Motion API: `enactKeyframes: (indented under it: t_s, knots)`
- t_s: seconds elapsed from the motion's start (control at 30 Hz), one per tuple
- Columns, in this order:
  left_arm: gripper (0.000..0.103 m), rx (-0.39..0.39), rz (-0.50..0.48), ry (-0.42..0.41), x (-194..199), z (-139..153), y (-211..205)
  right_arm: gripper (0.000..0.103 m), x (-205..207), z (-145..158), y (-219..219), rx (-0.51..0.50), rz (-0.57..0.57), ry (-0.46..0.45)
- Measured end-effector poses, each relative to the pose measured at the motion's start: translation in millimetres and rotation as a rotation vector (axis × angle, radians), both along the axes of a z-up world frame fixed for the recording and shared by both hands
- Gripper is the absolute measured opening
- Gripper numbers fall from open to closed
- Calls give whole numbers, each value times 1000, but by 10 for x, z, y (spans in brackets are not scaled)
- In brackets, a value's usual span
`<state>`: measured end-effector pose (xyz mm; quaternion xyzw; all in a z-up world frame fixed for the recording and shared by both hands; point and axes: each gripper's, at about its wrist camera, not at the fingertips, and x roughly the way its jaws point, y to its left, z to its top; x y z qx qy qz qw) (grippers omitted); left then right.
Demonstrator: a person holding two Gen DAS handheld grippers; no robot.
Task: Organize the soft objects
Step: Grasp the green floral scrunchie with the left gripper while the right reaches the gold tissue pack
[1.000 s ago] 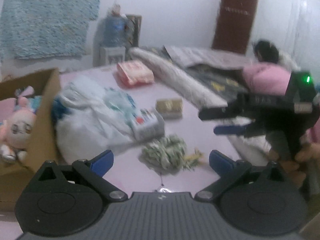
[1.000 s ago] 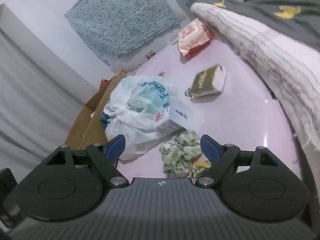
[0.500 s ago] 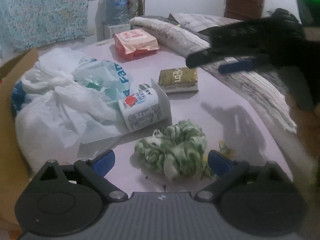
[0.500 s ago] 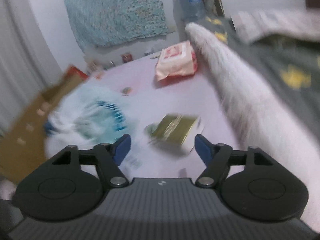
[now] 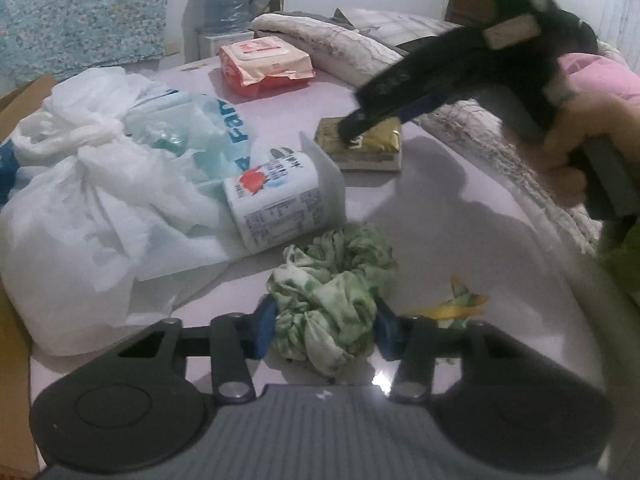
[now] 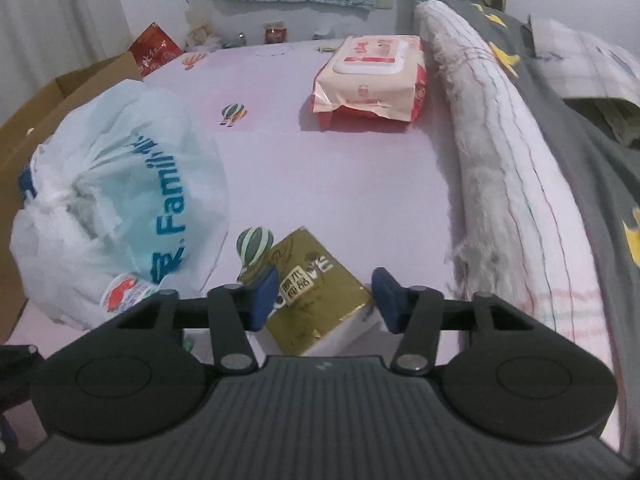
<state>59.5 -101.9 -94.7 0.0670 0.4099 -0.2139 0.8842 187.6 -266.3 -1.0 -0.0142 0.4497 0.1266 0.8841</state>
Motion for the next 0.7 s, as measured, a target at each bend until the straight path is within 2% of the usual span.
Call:
enactKeyframes:
  t_s: [0.1, 0.37, 0.7]
  knots:
    - [43, -3, 7, 11, -22, 25, 67, 45, -194, 5, -30, 28, -26, 14]
    - [42, 1, 32, 20, -282, 59, 358, 42, -861, 30, -87, 132, -132, 55]
    - [43, -3, 83, 14, -498, 90, 674, 37, -1564, -24, 193, 288, -130, 143]
